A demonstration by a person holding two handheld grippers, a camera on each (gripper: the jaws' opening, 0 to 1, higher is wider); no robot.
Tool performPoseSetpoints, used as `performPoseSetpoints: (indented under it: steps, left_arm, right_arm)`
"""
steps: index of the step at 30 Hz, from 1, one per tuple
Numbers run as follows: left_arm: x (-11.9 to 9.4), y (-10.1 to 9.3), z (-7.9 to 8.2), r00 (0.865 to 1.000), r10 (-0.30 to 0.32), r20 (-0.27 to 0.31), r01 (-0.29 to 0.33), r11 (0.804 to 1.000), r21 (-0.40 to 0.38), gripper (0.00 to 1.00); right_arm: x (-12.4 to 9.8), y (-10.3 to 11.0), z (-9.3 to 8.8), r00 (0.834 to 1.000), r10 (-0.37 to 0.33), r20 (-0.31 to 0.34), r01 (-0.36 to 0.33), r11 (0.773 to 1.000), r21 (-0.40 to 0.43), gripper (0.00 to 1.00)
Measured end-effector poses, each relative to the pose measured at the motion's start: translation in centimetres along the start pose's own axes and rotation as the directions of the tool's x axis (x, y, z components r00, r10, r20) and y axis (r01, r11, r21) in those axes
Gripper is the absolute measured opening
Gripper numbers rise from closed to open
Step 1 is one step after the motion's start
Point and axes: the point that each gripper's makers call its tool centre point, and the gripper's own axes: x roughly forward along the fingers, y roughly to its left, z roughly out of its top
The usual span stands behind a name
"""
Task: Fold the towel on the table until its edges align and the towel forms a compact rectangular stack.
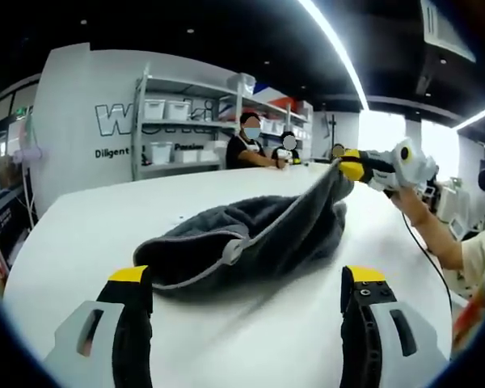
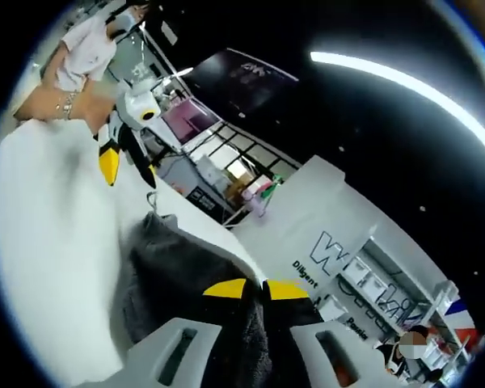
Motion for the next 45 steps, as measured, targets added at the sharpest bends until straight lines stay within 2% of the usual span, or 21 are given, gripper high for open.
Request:
performPoseSetpoints:
  steps: [2,5,9,18,23,26,29,31,34,37,40,45]
  left_arm:
    - [0.0,0.0,0.0,1.000,0.000,0.000,0.000,1.000,-0.001,0.95]
    - [0.0,0.0,0.0,1.000,-0.002,0.000,0.002,1.000,-0.002,0.95]
    - [0.0,0.2,0.1,1.000,-0.004,-0.002,0.004,1.000,-0.003,0.95]
    - [-0.1,0.2,0.1,1.000,-0.002,-0.002,0.002,1.000,-0.004,0.95]
    - [0.0,0.2,0.0,1.000,-0.003,-0.005,0.003,1.000,-0.005,0.95]
    - [-0.1,0.3,0.1,1.000,-0.003,-0.004,0.003,1.000,-0.006,0.95]
    - [-0.1,0.2,0.0,1.000,-0.003,-0.002,0.003,1.000,-0.005,0.95]
    - [-0.1,0.1,0.0,1.000,-0.003,-0.003,0.003,1.000,-0.005,0.95]
    - [-0.1,0.1,-0.1,1.000,-0.004,-0.005,0.003,1.000,-0.006,0.95]
    - [-0.1,0.0,-0.1,1.000,-0.003,-0.005,0.003,1.000,-0.007,0.95]
    - [-0.1,-0.1,-0.2,1.000,-0.003,-0.006,0.002,1.000,-0.006,0.95]
    - [-0.1,0.0,-0.2,1.000,-0.002,-0.008,0.002,1.000,-0.008,0.95]
  right_arm:
    - [-0.2,-0.6,0.3,0.999,-0.031,0.009,0.031,1.000,-0.005,0.03]
    - [-0.8,-1.6,1.5,0.995,-0.079,0.065,0.080,0.997,-0.014,0.04]
    - [-1.5,-2.9,2.2,0.986,-0.141,0.084,0.143,0.990,-0.015,0.04]
    - [-3.7,-6.6,3.3,0.947,-0.293,0.136,0.288,0.956,0.051,0.03]
    - [-4.7,-7.4,4.0,0.936,-0.301,0.181,0.282,0.951,0.122,0.04]
    - [-5.3,-8.2,4.2,0.922,-0.335,0.192,0.312,0.939,0.143,0.04]
    - [-5.9,-8.9,4.3,0.911,-0.363,0.198,0.337,0.929,0.152,0.04]
    - [-6.4,-9.6,4.4,0.895,-0.397,0.204,0.373,0.916,0.148,0.04]
    - [-7.0,-10.0,5.0,0.881,-0.413,0.229,0.390,0.910,0.143,0.03]
    - [-7.5,-10.2,5.7,0.874,-0.415,0.254,0.392,0.910,0.136,0.03]
    - [-8.0,-10.5,6.3,0.858,-0.435,0.272,0.413,0.901,0.135,0.03]
    - [-8.5,-10.9,6.8,0.847,-0.447,0.289,0.426,0.894,0.136,0.03]
